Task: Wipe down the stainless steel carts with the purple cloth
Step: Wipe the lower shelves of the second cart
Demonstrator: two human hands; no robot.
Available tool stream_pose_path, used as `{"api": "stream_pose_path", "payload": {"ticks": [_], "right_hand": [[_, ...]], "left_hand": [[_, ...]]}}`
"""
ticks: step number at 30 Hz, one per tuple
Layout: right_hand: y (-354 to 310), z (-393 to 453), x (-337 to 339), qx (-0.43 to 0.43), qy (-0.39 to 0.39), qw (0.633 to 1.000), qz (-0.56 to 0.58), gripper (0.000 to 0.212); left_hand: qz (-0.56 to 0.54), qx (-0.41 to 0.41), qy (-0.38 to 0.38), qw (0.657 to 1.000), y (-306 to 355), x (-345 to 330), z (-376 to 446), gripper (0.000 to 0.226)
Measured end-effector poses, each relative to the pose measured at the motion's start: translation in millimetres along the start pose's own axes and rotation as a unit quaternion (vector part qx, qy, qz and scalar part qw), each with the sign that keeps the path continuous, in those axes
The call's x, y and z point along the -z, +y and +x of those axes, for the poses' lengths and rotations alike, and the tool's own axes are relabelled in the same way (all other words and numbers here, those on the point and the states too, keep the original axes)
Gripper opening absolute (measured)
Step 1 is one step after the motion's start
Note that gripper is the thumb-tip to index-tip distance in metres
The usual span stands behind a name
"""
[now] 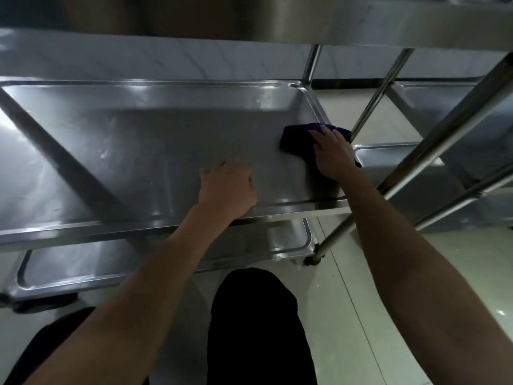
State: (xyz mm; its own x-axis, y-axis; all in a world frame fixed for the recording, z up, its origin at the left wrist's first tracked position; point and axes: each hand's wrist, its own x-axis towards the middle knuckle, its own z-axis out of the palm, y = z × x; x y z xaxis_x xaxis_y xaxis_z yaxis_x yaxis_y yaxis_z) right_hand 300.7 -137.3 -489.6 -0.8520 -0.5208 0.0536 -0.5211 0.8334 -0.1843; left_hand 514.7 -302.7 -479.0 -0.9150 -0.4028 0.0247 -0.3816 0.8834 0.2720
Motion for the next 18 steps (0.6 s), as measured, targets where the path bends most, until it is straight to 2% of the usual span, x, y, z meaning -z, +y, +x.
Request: {"api": "stream_pose_path", "payload": {"ticks": [8, 13, 15, 18], "right_hand": [[-15.8, 7.1, -4.1, 0.002, -0.001, 1.0, 0.0, 0.047], [-64.0, 18.4, -14.4, 0.036, -0.039, 0.998, 0.02, 0.049], [-89.8, 22.7, -21.5, 0.049, -0.055, 0.997, 0.031, 0.05], [-129.2, 29.6, -32.0, 0.074, -0.068, 0.995, 0.029, 0.051]], "left_hand": [[0.01, -0.02, 0.008, 1.0, -4.9, -6.3, -3.5, 0.038], [-0.052, -0.056, 0.027, 0.997, -34.7, 3.0, -13.2, 0.036], [-0.061, -0.037, 0.054, 0.996, -62.1, 9.0, -20.0, 0.033], [-0.005, 0.016, 0.085, 0.996, -111.4, 18.3, -31.8, 0.033]]}}
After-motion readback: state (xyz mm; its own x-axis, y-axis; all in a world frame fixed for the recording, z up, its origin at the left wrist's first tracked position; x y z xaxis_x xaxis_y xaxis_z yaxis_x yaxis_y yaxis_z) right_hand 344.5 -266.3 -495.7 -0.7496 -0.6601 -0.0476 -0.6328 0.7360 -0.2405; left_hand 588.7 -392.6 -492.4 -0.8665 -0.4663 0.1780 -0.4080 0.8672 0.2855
